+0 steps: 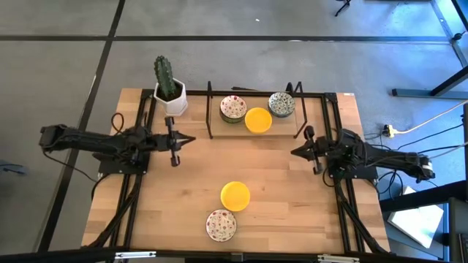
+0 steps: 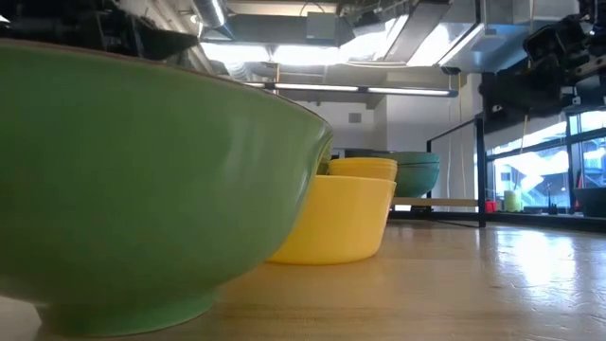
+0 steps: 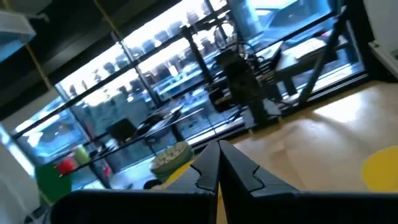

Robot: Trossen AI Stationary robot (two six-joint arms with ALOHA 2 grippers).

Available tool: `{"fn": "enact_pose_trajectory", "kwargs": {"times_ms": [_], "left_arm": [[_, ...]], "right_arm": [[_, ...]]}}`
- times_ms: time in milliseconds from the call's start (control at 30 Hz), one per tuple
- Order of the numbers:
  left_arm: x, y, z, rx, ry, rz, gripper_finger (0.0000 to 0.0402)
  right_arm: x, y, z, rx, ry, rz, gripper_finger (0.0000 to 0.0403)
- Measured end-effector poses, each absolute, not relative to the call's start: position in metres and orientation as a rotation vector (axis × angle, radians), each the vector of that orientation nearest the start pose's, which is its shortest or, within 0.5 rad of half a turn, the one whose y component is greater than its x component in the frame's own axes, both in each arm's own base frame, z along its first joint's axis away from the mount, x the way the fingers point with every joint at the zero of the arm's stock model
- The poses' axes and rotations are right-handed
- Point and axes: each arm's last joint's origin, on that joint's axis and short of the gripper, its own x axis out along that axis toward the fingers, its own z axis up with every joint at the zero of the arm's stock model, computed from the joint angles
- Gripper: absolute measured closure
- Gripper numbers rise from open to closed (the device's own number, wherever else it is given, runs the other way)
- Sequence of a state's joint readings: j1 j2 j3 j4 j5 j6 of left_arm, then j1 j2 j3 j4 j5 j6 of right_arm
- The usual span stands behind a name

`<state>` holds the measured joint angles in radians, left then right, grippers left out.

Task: Pick & Place Mini bowls
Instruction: Stack the yellow bowl on top of the yellow bowl on the shelf

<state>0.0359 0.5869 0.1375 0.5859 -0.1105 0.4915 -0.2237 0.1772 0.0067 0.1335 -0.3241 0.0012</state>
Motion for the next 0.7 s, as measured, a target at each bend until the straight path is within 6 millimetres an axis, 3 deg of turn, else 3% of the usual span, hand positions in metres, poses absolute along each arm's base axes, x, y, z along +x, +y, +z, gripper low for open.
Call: {"fn": "enact_pose_trajectory", "kwargs": {"times_ms": [233,500,700], "left_arm": [[0.138,0.034,0.211,0.405,-0.098,0.289,0.0398],[0.118,0.031,0.198,0.402,-0.221,0.243,0.0398],[0.109,0.028,0.189,0.386,-0.177,0.205,0.0398]], "right_arm": [[0.115,-0.009,0.166,0.025,0.020,0.220,0.0386],[0.133,0.009,0.189,-0.005,0.065,0.365,0.0386],[0.158,0.024,0.192,-0.022,0.199,0.287,0.0386]]}}
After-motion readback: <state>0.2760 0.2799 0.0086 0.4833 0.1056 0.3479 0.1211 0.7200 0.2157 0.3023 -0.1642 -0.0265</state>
